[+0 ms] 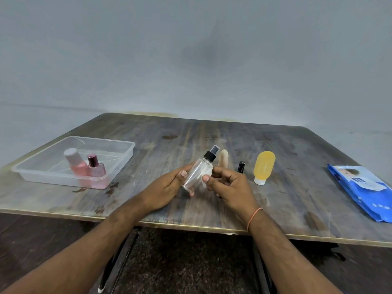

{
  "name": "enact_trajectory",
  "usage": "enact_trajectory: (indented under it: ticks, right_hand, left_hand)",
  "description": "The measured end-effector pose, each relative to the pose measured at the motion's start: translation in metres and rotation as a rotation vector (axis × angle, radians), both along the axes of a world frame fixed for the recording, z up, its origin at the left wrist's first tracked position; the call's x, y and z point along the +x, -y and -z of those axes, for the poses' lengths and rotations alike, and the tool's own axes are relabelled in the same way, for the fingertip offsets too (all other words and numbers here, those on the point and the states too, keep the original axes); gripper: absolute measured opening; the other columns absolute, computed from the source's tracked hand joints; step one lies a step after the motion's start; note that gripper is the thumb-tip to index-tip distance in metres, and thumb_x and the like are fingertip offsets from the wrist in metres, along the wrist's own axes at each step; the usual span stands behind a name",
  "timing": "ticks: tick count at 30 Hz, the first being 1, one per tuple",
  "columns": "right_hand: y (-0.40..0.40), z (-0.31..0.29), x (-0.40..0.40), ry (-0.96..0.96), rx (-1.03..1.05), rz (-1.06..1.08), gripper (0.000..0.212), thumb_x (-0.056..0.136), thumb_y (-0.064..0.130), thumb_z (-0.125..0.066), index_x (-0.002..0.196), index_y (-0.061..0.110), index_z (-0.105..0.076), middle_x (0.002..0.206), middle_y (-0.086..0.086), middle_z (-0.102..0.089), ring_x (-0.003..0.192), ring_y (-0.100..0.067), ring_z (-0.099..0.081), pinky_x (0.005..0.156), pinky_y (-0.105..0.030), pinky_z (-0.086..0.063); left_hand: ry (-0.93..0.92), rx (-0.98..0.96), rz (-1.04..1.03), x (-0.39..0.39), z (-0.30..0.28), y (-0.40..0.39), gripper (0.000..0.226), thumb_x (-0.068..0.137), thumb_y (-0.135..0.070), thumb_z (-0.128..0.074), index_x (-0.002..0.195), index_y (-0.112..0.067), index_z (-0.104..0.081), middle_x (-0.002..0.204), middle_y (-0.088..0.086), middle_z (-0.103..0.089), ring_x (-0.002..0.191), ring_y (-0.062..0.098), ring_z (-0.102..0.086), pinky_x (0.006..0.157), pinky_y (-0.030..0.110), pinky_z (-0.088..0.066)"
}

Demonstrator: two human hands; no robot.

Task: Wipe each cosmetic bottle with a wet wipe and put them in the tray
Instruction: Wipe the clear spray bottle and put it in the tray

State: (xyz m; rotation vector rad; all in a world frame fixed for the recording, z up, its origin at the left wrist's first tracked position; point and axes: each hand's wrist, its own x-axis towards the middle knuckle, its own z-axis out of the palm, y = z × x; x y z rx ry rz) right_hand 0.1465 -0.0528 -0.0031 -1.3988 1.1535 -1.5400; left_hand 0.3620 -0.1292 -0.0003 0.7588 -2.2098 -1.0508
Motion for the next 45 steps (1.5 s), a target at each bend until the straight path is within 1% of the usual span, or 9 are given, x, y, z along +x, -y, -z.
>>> enact_trajectory:
  ticks: [3,6,12,15,24,29,34,38,45]
  right_hand:
    - [0.003,0.0,-0.001,0.07,0.028,0.024,0.043,0.091,0.009,-0.083,0.132,0.011,-0.071,0.112,-0.006,-0.082,0.096,-0.013,-0.076,0.075,-0.019,-0.057]
    - [0.004,0.0,-0.001,0.059,0.037,0.012,0.037,0.092,0.007,-0.081,0.128,0.013,-0.073,0.114,-0.007,-0.081,0.094,-0.011,-0.076,0.077,-0.02,-0.057]
    - [0.001,-0.004,-0.001,0.109,0.052,-0.03,0.032,0.094,0.0,-0.076,0.126,0.004,-0.073,0.105,-0.01,-0.082,0.077,-0.007,-0.074,0.065,-0.015,-0.052]
    - [0.0,-0.004,-0.002,0.108,0.062,-0.053,0.031,0.093,0.001,-0.077,0.124,0.006,-0.074,0.099,-0.01,-0.082,0.075,-0.008,-0.073,0.068,-0.017,-0.054]
    - [-0.002,-0.004,0.0,0.014,0.1,-0.095,0.03,0.092,0.009,-0.081,0.122,0.011,-0.077,0.109,-0.012,-0.082,0.107,-0.028,-0.079,0.096,-0.04,-0.061]
    - [-0.004,-0.005,0.001,-0.033,0.115,-0.104,0.032,0.091,0.01,-0.083,0.123,0.011,-0.077,0.109,-0.011,-0.082,0.109,-0.026,-0.079,0.103,-0.043,-0.06]
    - [-0.005,-0.005,-0.001,-0.048,0.093,-0.116,0.034,0.089,0.004,-0.083,0.122,0.009,-0.077,0.11,-0.01,-0.082,0.109,-0.025,-0.079,0.098,-0.034,-0.061]
    - [-0.003,-0.004,-0.002,-0.07,0.08,-0.123,0.037,0.088,0.007,-0.084,0.124,0.01,-0.077,0.112,-0.009,-0.082,0.111,-0.025,-0.078,0.101,-0.039,-0.06]
    - [-0.002,-0.002,-0.002,-0.083,0.098,-0.108,0.031,0.088,0.014,-0.086,0.119,0.012,-0.08,0.107,-0.011,-0.082,0.106,-0.028,-0.079,0.102,-0.046,-0.06]
  left_hand:
    - [-0.005,-0.017,-0.014,0.0,0.006,0.004,0.051,0.114,-0.035,-0.029,0.163,-0.024,-0.041,0.094,-0.026,-0.074,0.105,0.015,-0.054,0.075,0.034,-0.047]
    - [0.039,-0.033,-0.023,0.001,0.008,0.005,0.049,0.116,-0.034,-0.029,0.163,-0.026,-0.041,0.096,-0.03,-0.073,0.074,-0.006,-0.064,0.068,0.008,-0.045]
    - [0.1,-0.121,0.012,0.0,0.01,0.014,0.054,0.113,-0.051,-0.031,0.165,-0.04,-0.035,0.159,-0.024,-0.052,0.145,-0.003,-0.05,0.119,0.023,-0.041]
    - [0.085,-0.13,0.014,0.0,0.009,0.014,0.054,0.113,-0.049,-0.037,0.166,-0.038,-0.035,0.165,-0.021,-0.046,0.151,-0.003,-0.043,0.124,0.024,-0.035]
    - [-0.046,-0.269,-0.141,0.002,0.006,0.004,0.048,0.1,-0.05,-0.063,0.143,-0.066,-0.051,0.135,-0.034,-0.065,0.124,-0.007,-0.066,0.099,0.014,-0.052]
    - [-0.043,-0.262,-0.189,0.003,0.011,0.009,0.053,0.089,-0.067,-0.071,0.136,-0.044,-0.07,0.117,-0.026,-0.078,0.108,0.001,-0.076,0.097,0.032,-0.061]
    - [-0.078,-0.141,-0.188,0.001,0.011,0.015,0.035,0.084,-0.039,-0.084,0.116,-0.025,-0.083,0.093,-0.029,-0.079,0.077,-0.011,-0.071,0.074,0.006,-0.049]
    - [-0.107,-0.053,-0.183,0.0,0.011,0.016,0.036,0.075,-0.039,-0.088,0.105,-0.02,-0.084,0.093,-0.011,-0.083,0.085,0.0,-0.076,0.077,0.012,-0.054]
    - [-0.022,-0.147,-0.206,-0.003,0.0,0.005,0.026,0.082,-0.011,-0.091,0.104,-0.006,-0.079,0.049,-0.028,-0.058,0.043,-0.013,-0.049,0.051,0.002,-0.036]
